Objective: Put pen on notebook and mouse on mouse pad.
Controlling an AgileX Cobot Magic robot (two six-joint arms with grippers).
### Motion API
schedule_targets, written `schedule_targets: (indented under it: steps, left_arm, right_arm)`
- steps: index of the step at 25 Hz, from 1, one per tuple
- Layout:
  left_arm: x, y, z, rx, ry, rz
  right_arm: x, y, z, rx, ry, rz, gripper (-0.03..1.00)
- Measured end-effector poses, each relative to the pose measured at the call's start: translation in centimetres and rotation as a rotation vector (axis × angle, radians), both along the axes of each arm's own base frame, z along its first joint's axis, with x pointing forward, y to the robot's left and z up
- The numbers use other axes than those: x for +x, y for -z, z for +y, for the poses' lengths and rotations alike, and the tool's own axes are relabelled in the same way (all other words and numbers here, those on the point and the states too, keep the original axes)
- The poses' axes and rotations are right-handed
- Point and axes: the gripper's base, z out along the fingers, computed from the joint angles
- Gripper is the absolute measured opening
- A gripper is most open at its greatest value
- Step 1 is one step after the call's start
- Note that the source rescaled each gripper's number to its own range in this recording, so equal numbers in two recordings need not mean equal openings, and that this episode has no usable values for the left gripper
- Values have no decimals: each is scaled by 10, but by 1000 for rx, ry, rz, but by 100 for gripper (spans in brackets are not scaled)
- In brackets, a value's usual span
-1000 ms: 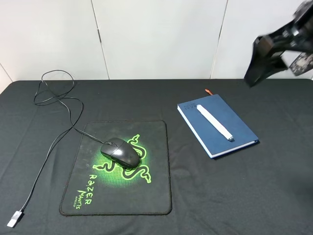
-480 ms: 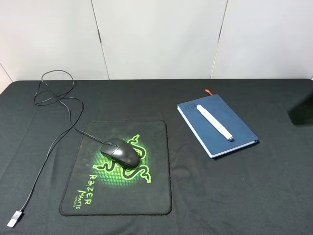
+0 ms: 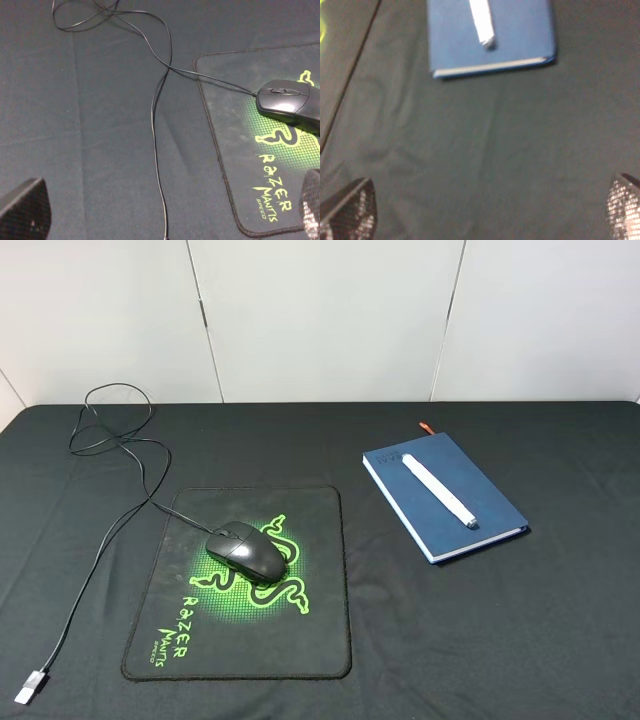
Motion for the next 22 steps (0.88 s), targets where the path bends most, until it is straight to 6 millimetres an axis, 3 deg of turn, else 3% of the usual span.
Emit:
schedule_targets:
  steps: [9,14,22]
  left_arm:
    - [0,0,0,0,0,0]
    - [0,0,0,0,0,0]
    - [0,0,0,0,0,0]
  right_arm:
    - [-31,9,-9,37,216,-310,100]
    - [-42,21,-11,20,254,-369,100]
    - [-44,22,-13,13,275,-378,100]
